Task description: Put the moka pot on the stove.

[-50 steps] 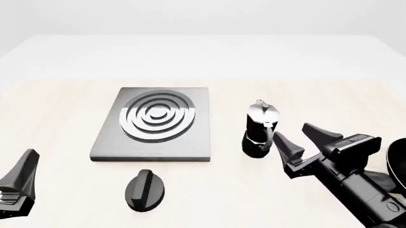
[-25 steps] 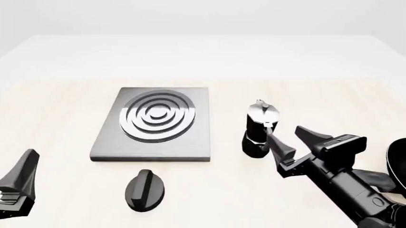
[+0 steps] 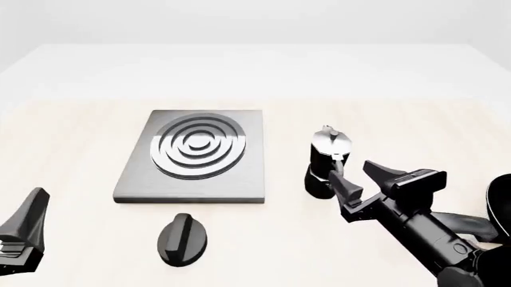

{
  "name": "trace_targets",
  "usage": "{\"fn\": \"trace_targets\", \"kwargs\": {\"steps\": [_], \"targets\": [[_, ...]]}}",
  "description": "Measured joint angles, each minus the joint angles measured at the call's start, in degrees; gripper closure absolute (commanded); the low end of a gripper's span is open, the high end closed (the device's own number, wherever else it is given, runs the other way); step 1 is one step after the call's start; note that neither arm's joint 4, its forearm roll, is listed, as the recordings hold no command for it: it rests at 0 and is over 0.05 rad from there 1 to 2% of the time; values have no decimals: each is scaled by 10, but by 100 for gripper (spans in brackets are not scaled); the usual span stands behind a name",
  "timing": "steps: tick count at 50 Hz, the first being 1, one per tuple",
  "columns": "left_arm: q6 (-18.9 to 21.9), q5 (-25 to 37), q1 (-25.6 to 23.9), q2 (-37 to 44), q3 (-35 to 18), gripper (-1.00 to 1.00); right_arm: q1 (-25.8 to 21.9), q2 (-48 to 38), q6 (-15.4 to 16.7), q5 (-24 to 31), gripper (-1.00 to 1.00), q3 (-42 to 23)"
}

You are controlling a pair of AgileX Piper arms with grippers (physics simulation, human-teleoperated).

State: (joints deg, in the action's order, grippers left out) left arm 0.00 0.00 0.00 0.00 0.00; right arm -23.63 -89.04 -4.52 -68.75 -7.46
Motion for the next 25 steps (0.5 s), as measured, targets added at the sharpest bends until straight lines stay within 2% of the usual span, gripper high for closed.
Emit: {"fn": "trace_targets", "kwargs": {"steps": [25], "targets": [[0, 0, 0, 0, 0, -100, -3, -49, -9, -9, -100, -24]]}}
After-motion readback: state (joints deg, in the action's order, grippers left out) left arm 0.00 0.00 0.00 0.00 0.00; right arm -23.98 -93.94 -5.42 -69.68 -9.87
